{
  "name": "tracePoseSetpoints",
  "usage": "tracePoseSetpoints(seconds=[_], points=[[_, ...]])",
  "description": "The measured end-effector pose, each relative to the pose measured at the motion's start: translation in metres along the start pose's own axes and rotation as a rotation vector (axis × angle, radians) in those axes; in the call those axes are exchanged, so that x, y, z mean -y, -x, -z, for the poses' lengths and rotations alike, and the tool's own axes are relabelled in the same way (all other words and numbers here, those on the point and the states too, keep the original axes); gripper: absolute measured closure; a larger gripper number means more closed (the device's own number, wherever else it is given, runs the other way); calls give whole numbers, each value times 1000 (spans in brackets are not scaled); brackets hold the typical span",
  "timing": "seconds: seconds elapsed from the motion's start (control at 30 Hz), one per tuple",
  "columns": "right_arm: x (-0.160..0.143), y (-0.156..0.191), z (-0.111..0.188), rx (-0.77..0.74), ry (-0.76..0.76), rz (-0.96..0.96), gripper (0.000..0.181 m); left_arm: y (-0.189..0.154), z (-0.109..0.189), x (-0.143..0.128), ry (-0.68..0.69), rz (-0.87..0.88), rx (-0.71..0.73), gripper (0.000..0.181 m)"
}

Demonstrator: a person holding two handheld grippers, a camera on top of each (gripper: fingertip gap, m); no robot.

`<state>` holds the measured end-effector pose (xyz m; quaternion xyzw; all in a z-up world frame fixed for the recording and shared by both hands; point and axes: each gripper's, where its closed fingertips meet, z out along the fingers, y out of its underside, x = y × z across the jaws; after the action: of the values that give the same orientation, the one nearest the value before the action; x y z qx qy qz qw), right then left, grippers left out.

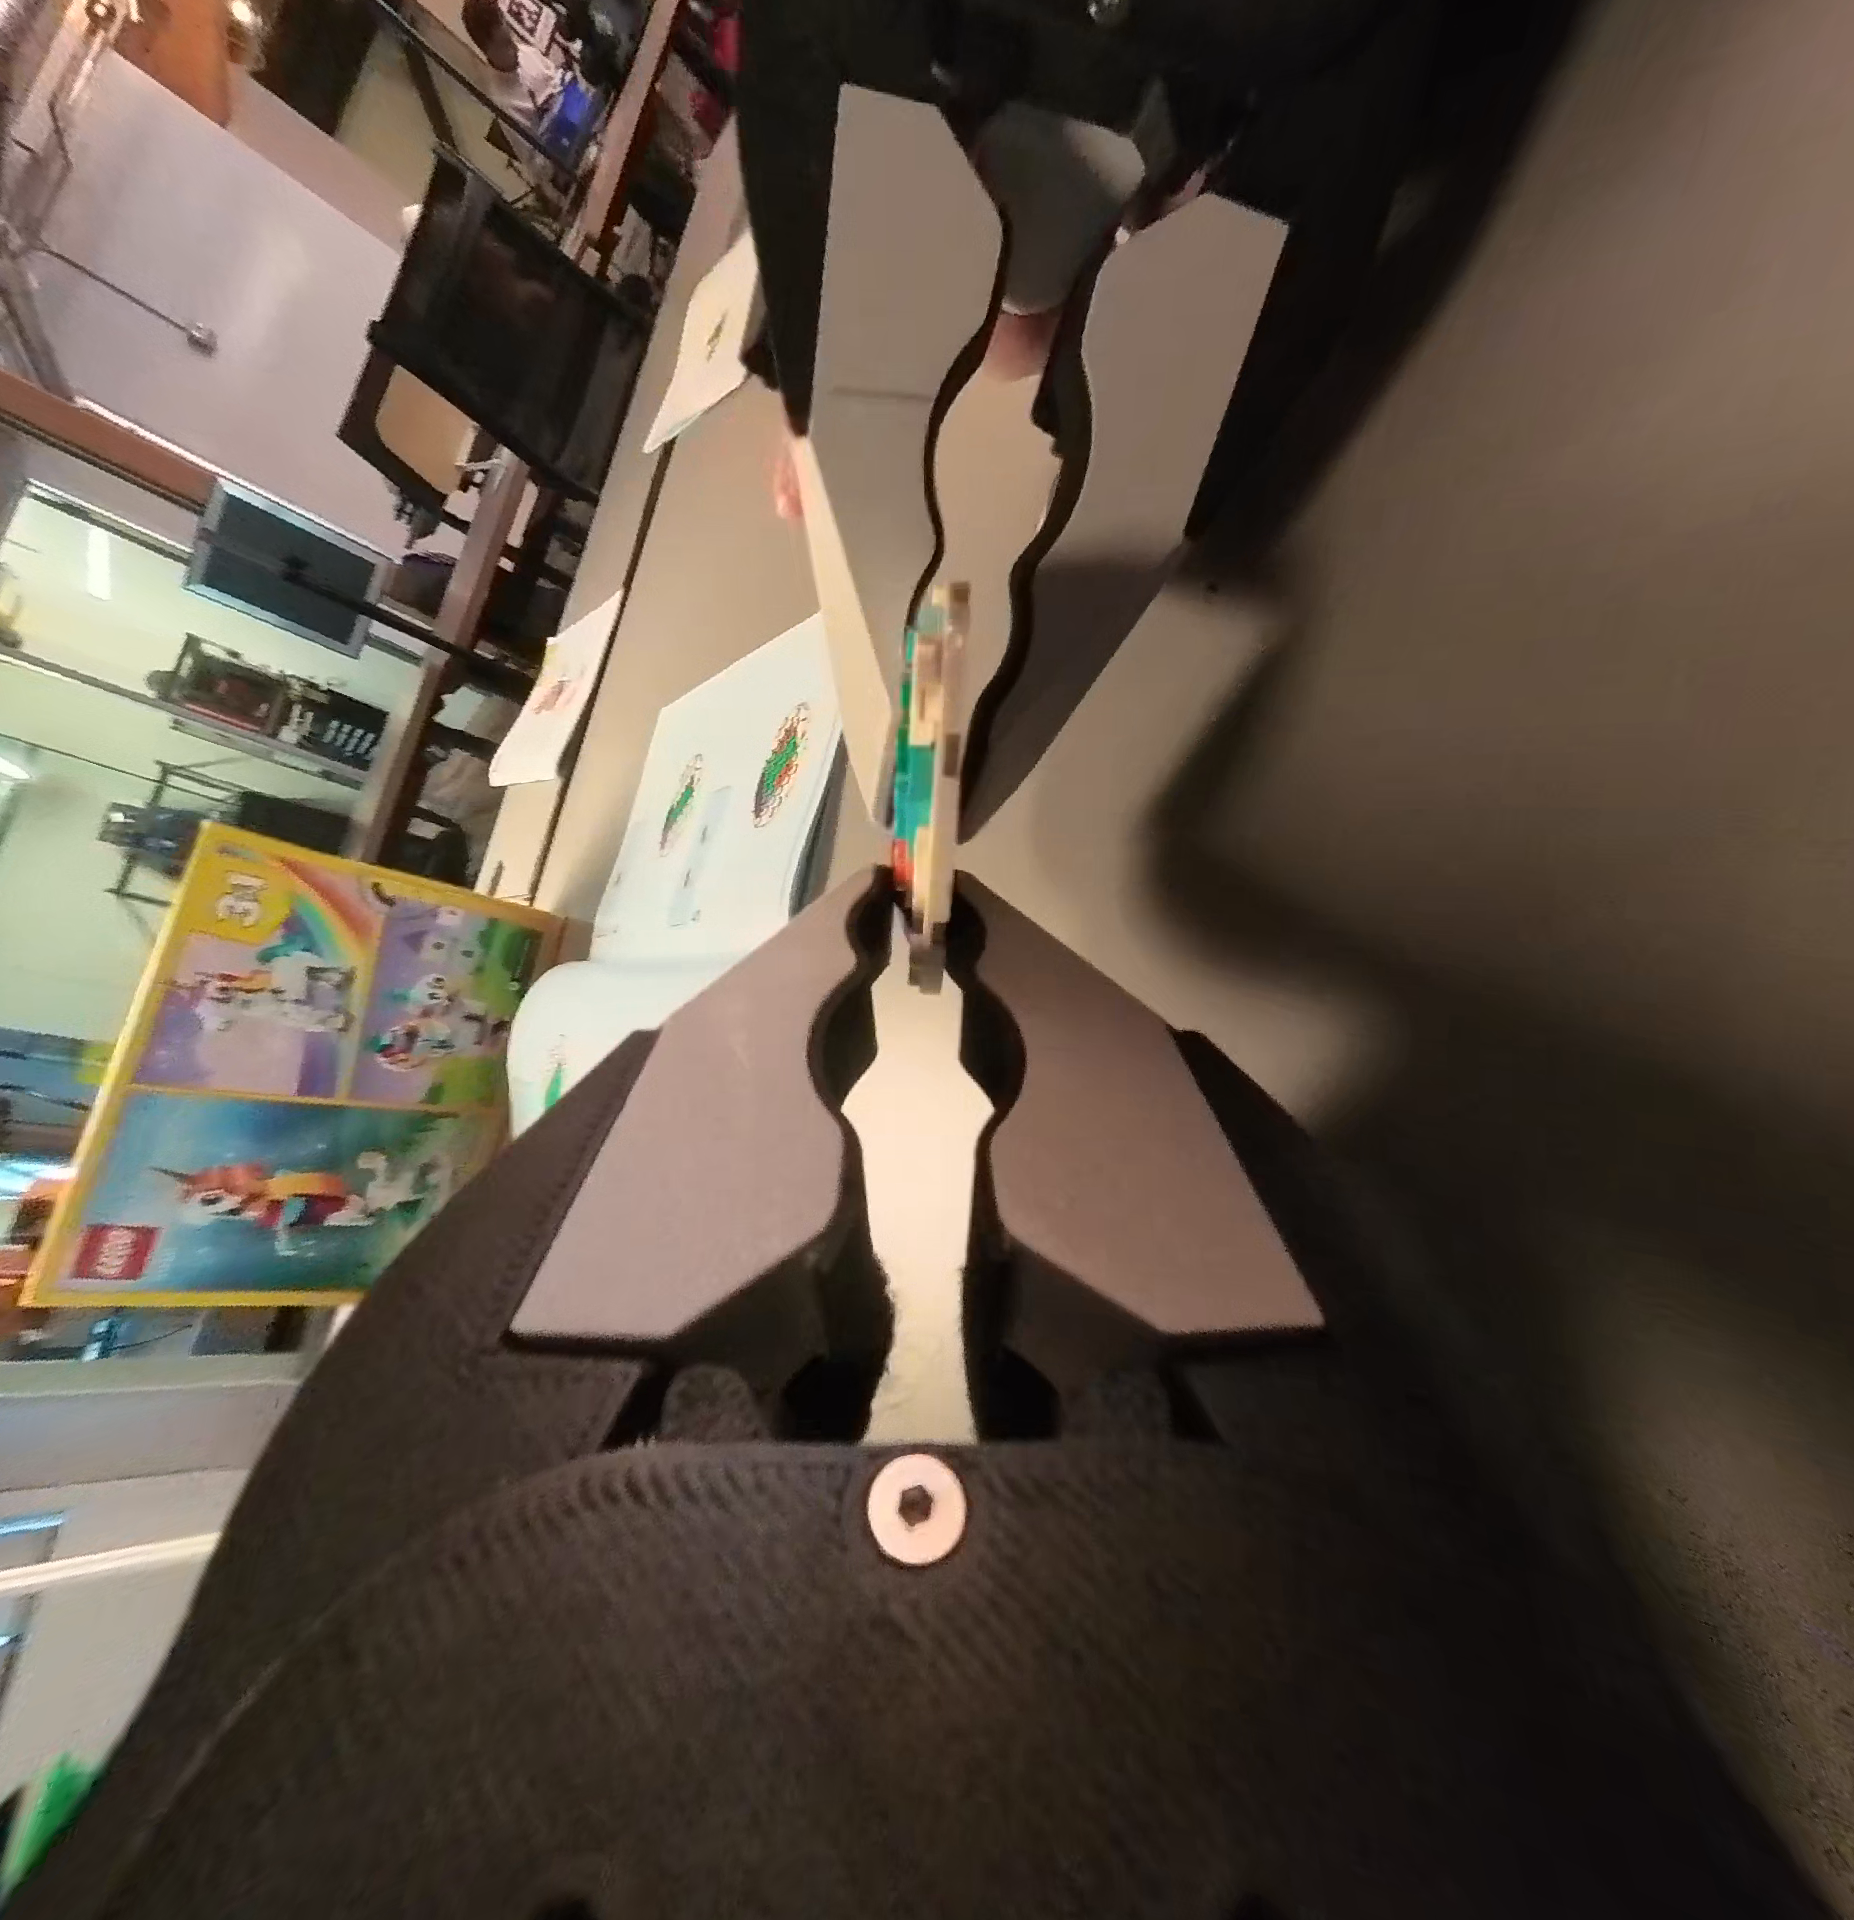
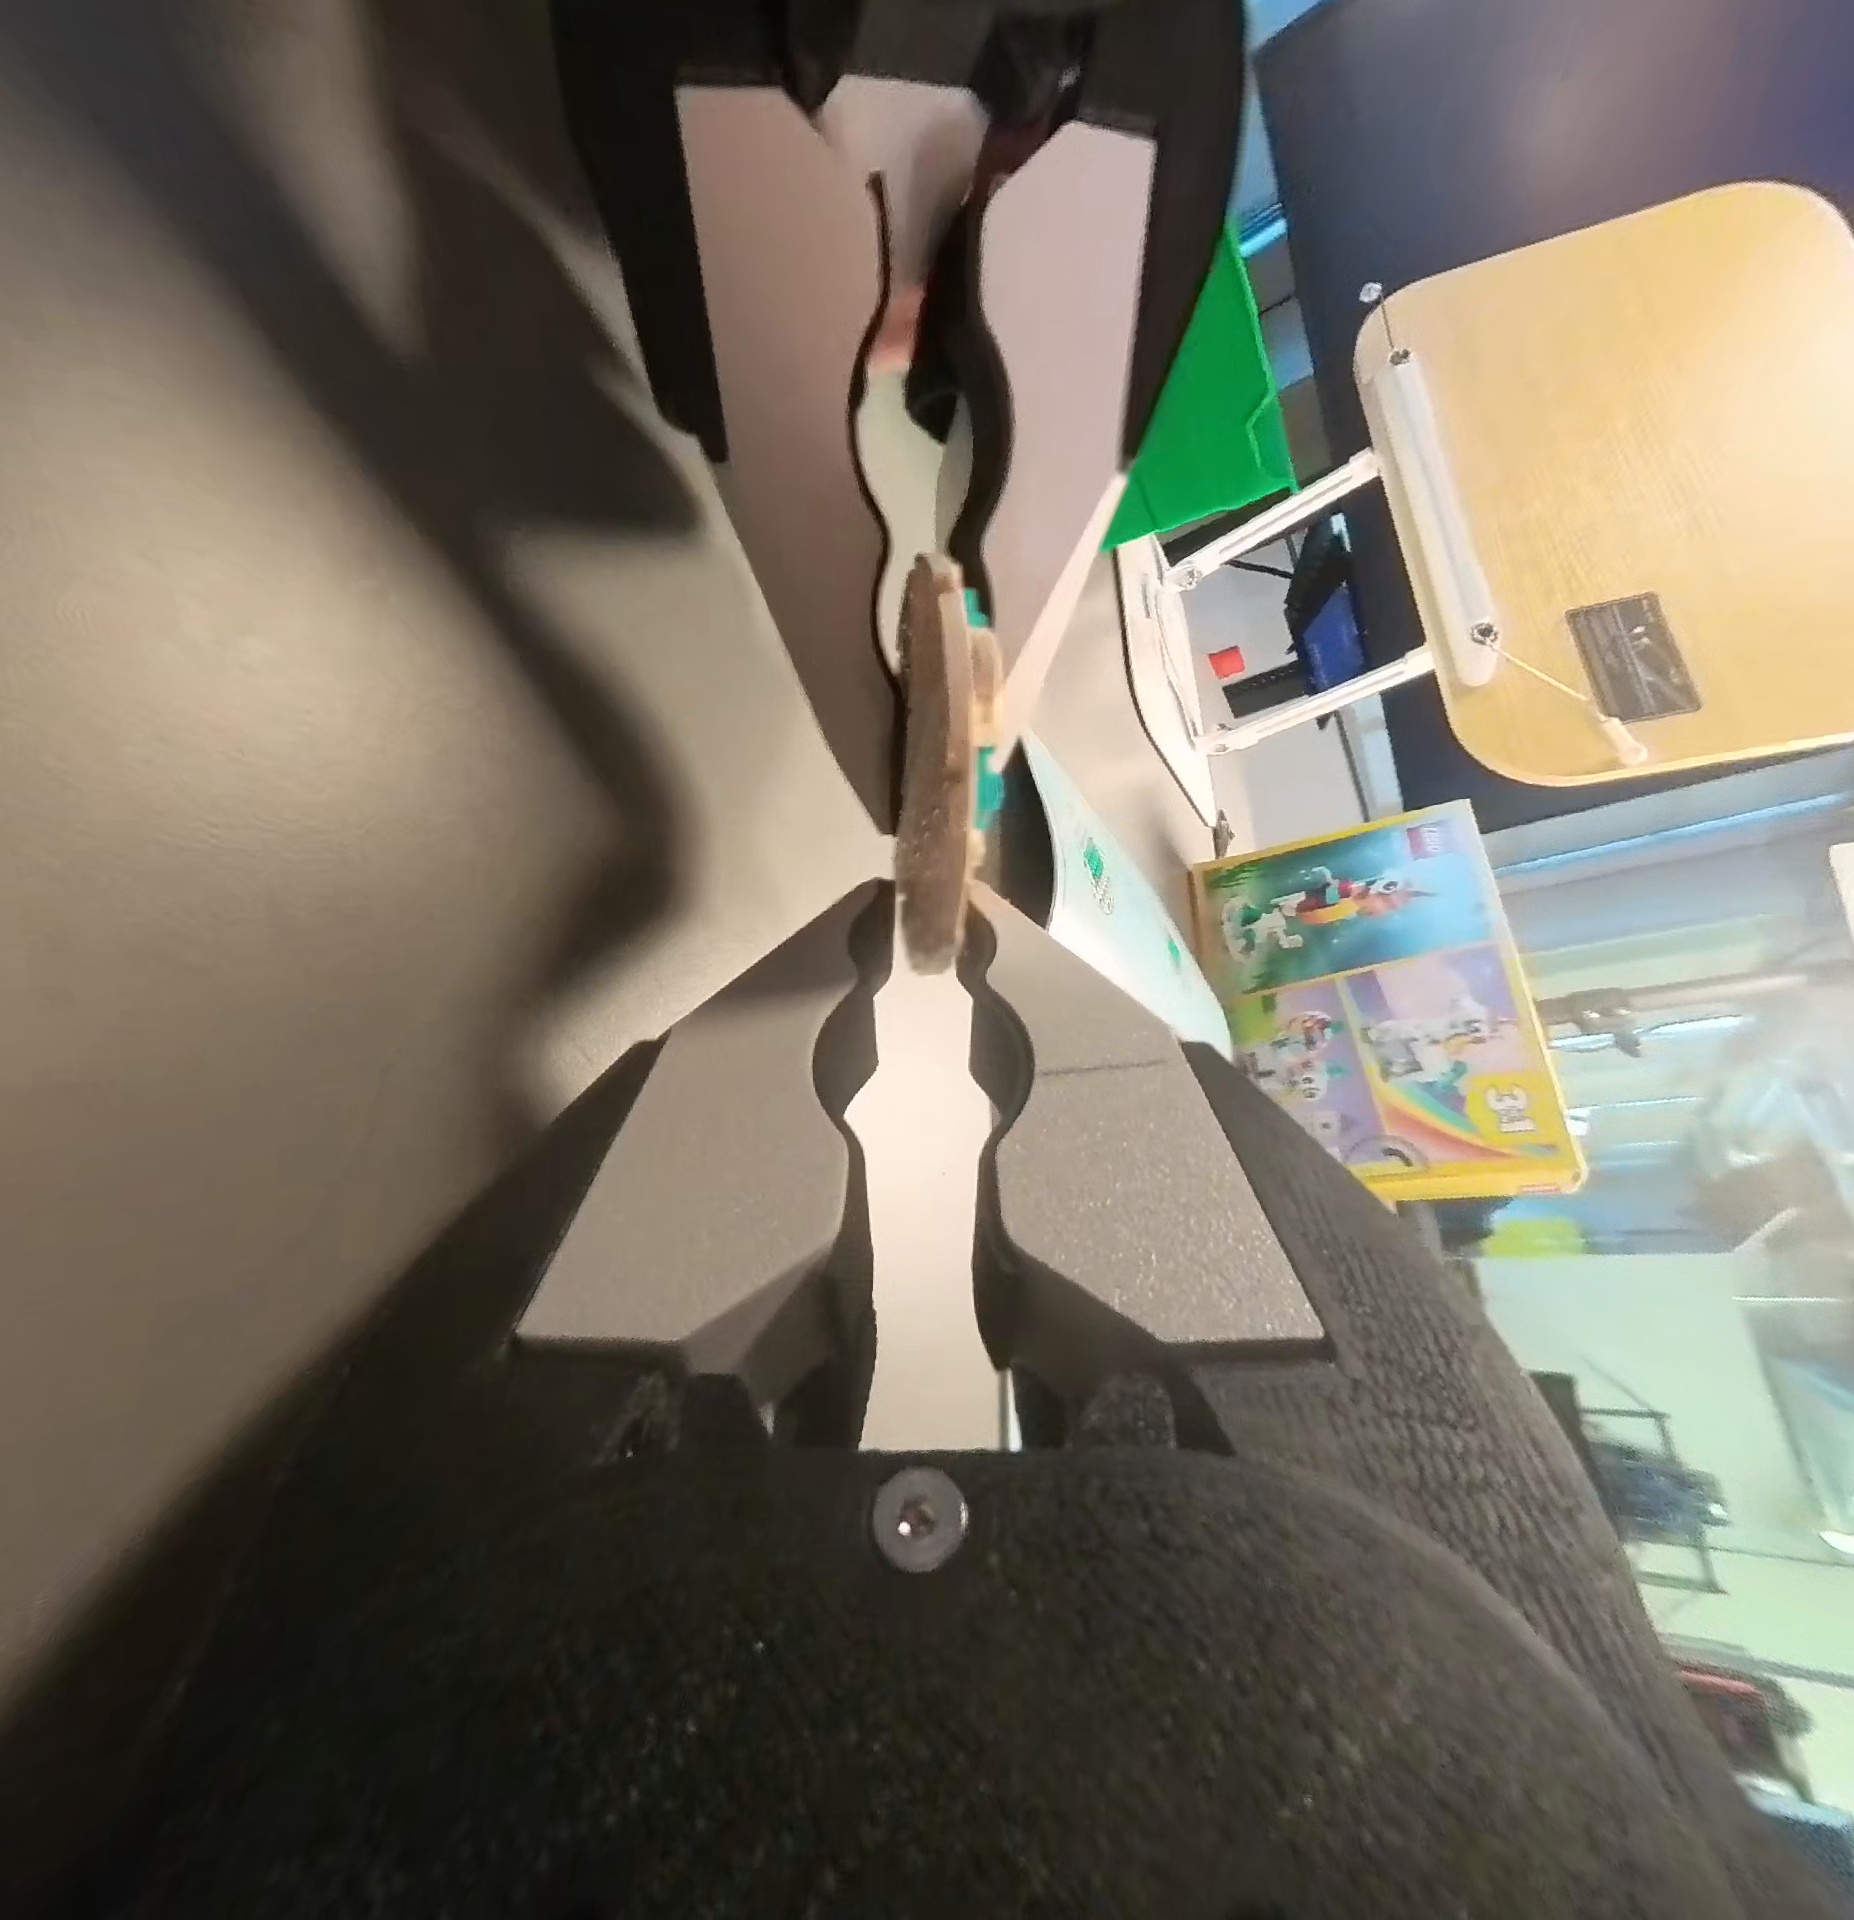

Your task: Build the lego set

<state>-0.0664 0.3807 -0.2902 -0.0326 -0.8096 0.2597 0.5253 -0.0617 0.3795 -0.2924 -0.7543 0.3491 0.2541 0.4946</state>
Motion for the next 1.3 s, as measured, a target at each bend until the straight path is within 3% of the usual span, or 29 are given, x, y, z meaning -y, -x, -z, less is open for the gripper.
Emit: tracePoseSetpoints(seconds=[0.23,0.73,0.8,0.83,0.9,1.1,1.17,1.2,1.3], points=[[8,0,3,40,-70,-107,173,-2,2,7,-65,128,-80,173],[15,1,6,37,-86,-46,174,-4,7,12,-111,97,-51,173],[16,-3,7,-7,-96,8,174,-4,10,16,-139,157,-71,165],[16,-3,7,-16,-97,29,174,-1,11,16,-145,179,-65,152],[15,-5,9,-40,-102,52,174,6,14,15,-159,170,-30,147],[15,-12,12,-83,-116,75,174,5,23,17,-183,-11,45,155],[14,-13,12,-95,-116,89,174,4,24,21,-194,-64,69,167],[13,-13,12,-101,-120,85,174,5,24,21,-189,-70,84,177],[5,-17,7,-118,-103,69,172,8,16,13,-114,-66,105,178]])
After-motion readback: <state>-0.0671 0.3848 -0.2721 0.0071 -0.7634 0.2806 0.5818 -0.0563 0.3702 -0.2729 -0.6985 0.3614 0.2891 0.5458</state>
